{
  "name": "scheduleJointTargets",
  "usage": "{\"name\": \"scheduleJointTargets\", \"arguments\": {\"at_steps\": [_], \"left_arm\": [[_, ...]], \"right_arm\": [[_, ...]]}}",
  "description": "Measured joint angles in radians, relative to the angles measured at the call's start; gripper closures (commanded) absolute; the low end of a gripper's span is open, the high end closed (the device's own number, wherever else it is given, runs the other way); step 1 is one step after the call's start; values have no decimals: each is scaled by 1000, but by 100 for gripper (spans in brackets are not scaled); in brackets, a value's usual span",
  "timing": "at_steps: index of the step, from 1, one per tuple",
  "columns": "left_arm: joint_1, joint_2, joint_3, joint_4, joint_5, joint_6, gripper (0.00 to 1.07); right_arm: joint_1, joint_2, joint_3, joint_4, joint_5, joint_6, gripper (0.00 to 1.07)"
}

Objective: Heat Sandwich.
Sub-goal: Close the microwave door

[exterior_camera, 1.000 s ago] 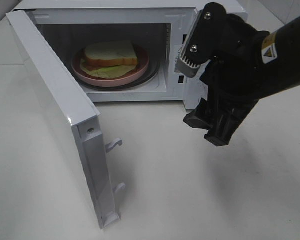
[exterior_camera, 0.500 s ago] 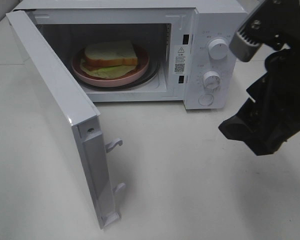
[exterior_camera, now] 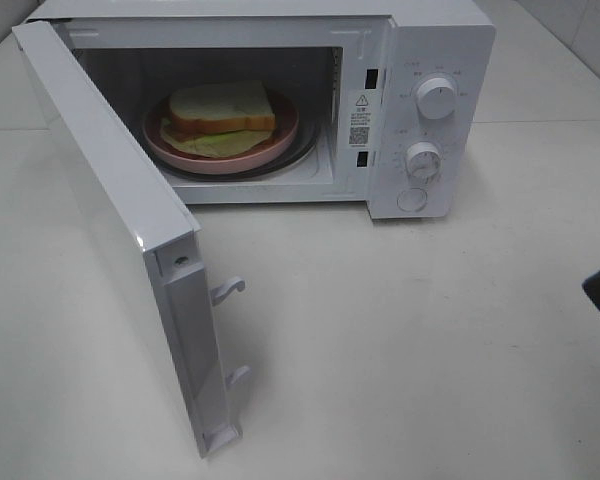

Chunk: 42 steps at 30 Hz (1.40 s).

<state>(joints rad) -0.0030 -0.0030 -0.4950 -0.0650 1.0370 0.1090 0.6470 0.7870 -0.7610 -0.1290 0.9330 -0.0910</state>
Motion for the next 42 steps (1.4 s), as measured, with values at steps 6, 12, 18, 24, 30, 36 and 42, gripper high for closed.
{"name": "scheduleJointTargets", "arguments": {"at_steps": [6,12,18,24,30,36,42], "left_arm": [[0,0,0,0,0,0,3],[0,0,0,0,0,0,3],[0,0,0,0,0,0,3],[0,0,0,0,0,0,3],[0,0,0,0,0,0,3],[0,0,0,0,0,0,3],[0,0,0,0,0,0,3]], "right_arm": [[0,-63,0,0,116,11,31],[0,-121,0,0,184,26,31],[-1,-228,7,0,235,63,31],[-90,-340,83,-1,232,77,31],[-240,-455,176,11,182,91,31],[-338,-537,204,34,145,91,31],[-433,-627,245,54,120,91,31]]}}
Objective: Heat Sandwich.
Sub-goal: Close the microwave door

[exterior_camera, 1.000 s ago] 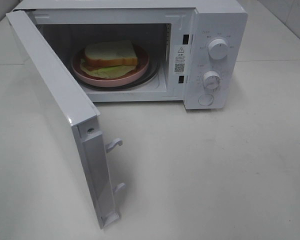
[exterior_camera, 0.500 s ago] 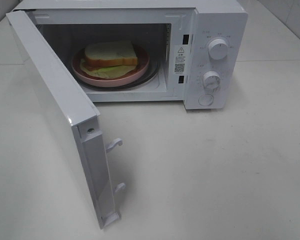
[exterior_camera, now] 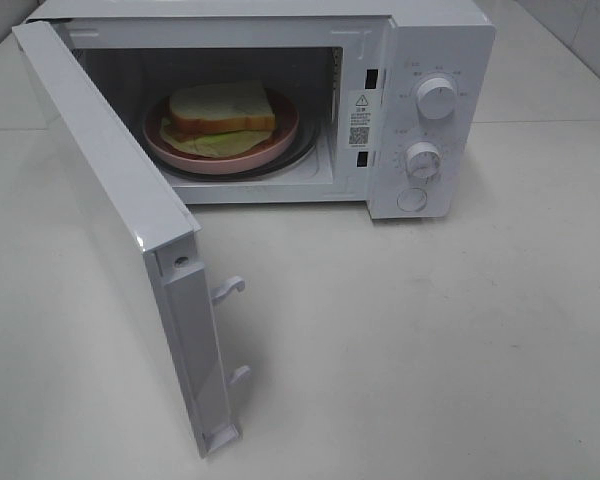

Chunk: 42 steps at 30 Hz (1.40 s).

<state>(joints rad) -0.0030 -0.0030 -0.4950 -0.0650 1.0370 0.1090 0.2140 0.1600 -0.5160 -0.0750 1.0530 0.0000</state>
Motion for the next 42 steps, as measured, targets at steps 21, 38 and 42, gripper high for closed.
{"name": "scheduleJointTargets", "arguments": {"at_steps": [21,38,42], "left_arm": [[0,0,0,0,0,0,3],[0,0,0,0,0,0,3],[0,0,0,0,0,0,3]], "right_arm": [[-125,-164,6,4,-13,0,31],[-125,-164,6,4,-13,0,31],[-125,-164,6,4,-13,0,31]]}}
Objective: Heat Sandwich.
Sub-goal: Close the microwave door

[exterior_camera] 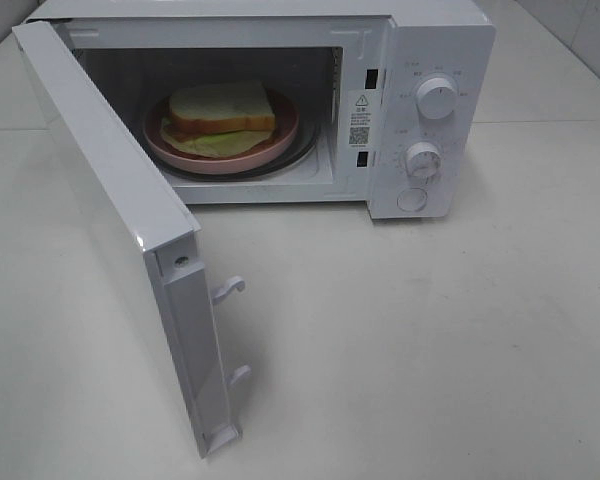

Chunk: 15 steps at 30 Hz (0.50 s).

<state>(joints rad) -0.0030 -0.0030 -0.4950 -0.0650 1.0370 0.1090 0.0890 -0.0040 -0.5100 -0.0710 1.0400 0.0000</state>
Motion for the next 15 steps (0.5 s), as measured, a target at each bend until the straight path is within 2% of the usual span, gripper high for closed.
{"name": "scheduleJointTargets", "arguments": {"at_steps": [15], "left_arm": [[0,0,0,0,0,0,3]], "right_arm": [[0,0,0,0,0,0,31]]}}
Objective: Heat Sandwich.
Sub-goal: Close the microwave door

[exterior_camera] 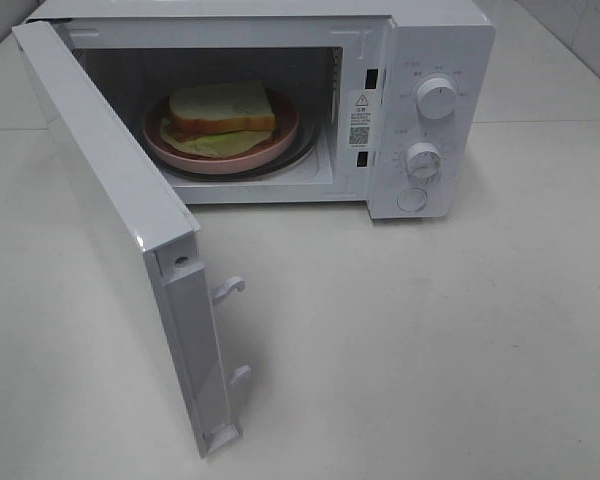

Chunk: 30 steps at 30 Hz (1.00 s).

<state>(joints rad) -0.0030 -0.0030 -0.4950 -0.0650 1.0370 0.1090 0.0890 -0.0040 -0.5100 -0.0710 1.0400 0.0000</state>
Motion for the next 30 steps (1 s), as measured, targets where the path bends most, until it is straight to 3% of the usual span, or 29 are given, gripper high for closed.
{"name": "scheduleJointTargets", "arguments": {"at_steps": [22,28,30], "left_arm": [[0,0,0,0,0,-1,3],[0,-1,-13,0,-33,-19,7],[0,17,-19,0,-65,-19,13]], "right_arm": [[0,0,0,0,0,0,31],[0,0,0,0,0,0,31],[0,0,0,0,0,0,31]]}}
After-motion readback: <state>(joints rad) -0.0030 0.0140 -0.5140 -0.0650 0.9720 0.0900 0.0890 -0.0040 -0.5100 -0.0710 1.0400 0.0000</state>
